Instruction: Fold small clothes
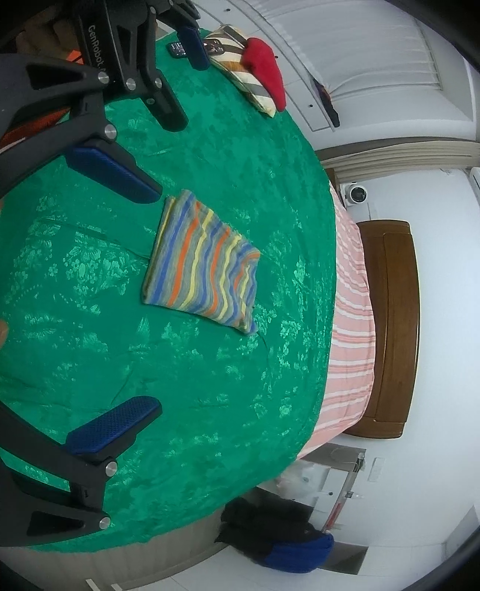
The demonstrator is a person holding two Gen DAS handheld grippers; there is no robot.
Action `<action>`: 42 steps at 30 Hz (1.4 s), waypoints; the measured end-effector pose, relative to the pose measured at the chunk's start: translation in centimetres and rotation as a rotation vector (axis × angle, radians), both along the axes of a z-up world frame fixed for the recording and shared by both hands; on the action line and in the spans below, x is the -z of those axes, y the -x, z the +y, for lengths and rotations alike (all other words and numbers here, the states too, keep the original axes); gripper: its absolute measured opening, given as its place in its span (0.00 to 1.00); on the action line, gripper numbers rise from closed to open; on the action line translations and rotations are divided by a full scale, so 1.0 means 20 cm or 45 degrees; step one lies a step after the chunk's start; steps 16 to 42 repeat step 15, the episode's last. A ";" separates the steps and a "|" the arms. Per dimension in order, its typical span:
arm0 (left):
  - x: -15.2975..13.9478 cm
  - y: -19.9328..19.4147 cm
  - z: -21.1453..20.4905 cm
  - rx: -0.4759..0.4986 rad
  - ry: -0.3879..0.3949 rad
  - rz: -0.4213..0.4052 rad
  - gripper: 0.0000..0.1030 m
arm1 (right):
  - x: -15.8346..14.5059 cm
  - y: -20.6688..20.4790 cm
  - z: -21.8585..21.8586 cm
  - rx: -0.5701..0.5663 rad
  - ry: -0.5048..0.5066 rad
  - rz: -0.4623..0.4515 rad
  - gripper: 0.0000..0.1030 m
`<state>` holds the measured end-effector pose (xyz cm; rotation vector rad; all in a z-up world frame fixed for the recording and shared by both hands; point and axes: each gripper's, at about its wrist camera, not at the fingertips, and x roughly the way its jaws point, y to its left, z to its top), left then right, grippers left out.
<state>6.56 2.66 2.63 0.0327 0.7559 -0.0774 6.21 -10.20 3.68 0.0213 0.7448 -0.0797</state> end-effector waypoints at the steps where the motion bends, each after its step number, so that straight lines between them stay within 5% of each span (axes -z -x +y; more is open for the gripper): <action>1: 0.00 0.00 0.00 0.000 0.001 0.000 1.00 | 0.00 0.00 0.00 -0.002 0.002 0.000 1.00; 42: 0.03 0.00 0.00 -0.015 -0.018 -0.019 0.99 | 0.02 0.00 -0.02 0.014 0.011 0.013 1.00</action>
